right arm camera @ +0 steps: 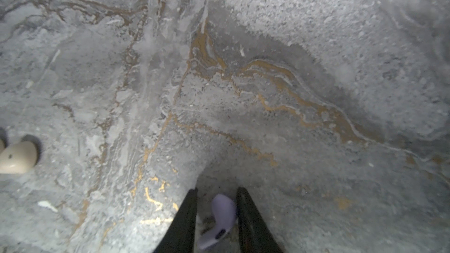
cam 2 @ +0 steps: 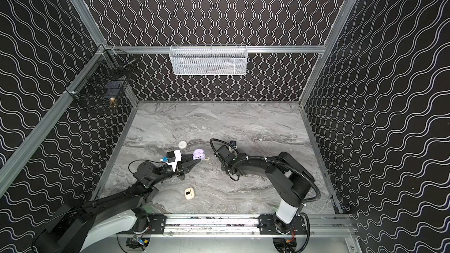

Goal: Insert the wireless bluetooth earbuds into the charging case
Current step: 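Lower the right gripper and close it on the lavender earbud, then lift the lavender earbud and carry it to the case in the left gripper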

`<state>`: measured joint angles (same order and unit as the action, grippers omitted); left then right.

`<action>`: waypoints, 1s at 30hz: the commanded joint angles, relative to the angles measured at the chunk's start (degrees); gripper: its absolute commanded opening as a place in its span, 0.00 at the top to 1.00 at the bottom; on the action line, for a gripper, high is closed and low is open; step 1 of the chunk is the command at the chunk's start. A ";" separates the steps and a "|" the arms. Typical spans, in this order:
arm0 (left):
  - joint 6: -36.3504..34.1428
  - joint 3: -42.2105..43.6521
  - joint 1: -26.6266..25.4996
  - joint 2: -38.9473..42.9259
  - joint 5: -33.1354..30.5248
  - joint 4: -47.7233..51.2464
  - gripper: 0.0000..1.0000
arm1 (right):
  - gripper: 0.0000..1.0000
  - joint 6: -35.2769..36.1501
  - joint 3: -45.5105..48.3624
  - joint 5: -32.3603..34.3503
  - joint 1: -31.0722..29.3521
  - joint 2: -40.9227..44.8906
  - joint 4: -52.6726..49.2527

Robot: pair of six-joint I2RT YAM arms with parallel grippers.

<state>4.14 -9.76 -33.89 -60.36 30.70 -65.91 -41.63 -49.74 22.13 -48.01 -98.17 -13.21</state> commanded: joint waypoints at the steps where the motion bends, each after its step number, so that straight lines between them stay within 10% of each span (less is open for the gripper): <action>1: -0.83 0.81 -0.03 1.40 -5.94 -0.53 1.00 | 0.67 -1.73 0.25 -1.88 -0.16 0.00 -3.75; 30: -2.78 1.87 -0.01 11.00 -17.61 10.32 1.00 | 0.68 0.34 -5.54 -0.23 -2.16 -4.50 -5.54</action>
<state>2.57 -7.46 -33.89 -49.08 13.87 -55.55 -41.08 -54.72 22.37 -49.93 -102.06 -14.98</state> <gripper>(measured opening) 0.197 0.326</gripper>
